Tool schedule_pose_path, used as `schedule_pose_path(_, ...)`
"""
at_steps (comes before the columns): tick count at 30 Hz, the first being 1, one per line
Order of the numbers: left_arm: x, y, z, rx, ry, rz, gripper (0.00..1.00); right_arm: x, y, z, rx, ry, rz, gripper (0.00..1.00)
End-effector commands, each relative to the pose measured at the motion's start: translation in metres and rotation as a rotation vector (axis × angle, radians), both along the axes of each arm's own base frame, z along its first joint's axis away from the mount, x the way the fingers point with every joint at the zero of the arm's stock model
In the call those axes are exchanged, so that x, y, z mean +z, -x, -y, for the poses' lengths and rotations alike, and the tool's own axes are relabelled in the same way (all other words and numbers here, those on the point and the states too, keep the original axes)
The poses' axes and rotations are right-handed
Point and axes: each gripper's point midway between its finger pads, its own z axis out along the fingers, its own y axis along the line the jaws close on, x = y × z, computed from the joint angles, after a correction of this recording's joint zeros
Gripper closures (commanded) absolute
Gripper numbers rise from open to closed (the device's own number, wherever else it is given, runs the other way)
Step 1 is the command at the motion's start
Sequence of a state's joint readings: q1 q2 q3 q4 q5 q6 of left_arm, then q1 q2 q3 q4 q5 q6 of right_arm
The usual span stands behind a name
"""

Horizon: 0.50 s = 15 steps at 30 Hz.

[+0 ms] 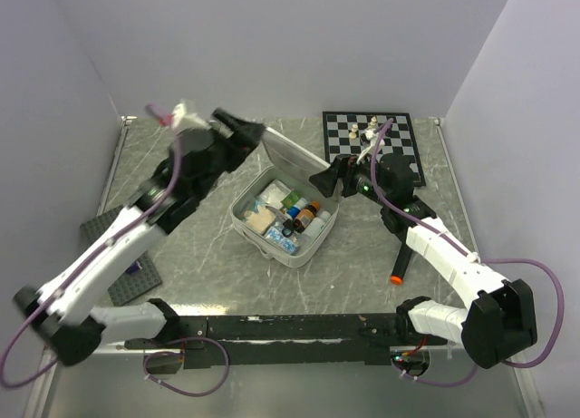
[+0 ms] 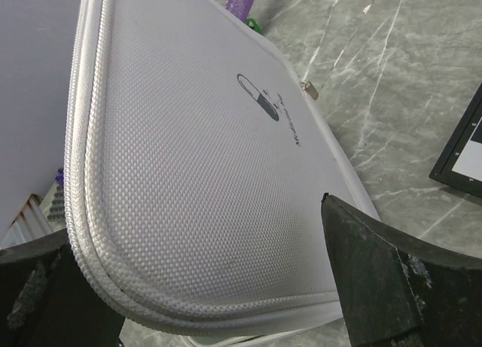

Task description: Organize the medicine kit

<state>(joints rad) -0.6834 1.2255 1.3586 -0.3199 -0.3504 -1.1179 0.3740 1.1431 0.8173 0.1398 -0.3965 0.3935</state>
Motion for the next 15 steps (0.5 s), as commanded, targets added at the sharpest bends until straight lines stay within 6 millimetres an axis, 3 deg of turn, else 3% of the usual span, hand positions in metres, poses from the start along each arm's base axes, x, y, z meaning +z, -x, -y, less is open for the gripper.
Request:
schedule_pose_path(1,-0.007,0.036,-0.068,0.141,-0.085,0.046,0.19,0.029,0.01,-0.017,0.08,0.003,0.085,0.0)
schedule_pose_path(3,-0.012,0.054,-0.096,0.2,-0.085,0.057,0.2,0.024,0.032,-0.038,0.162,0.051,0.085,0.0)
schedule_pose_path(6,-0.019,0.072,-0.123,0.243,-0.1,0.075,0.2,0.017,0.09,-0.078,0.398,0.139,0.078,0.0)
schedule_pose_path(7,-0.019,0.076,-0.127,0.248,-0.105,0.076,0.2,0.024,0.109,-0.086,0.455,0.149,0.095,0.0)
schedule_pose_path(9,-0.028,0.083,-0.134,0.251,-0.131,0.051,0.19,0.042,0.12,-0.078,0.441,0.132,0.156,0.0)
schedule_pose_path(12,-0.05,0.084,-0.131,0.23,-0.15,0.012,0.18,0.065,0.109,-0.057,0.344,0.105,0.206,0.0)
schedule_pose_path(13,-0.061,0.084,-0.122,0.191,-0.152,-0.002,0.18,0.067,0.094,-0.049,0.264,0.117,0.197,0.0)
schedule_pose_path(15,-0.083,0.084,-0.103,0.109,-0.146,-0.035,0.18,0.054,0.061,-0.039,0.126,0.148,0.106,0.0)
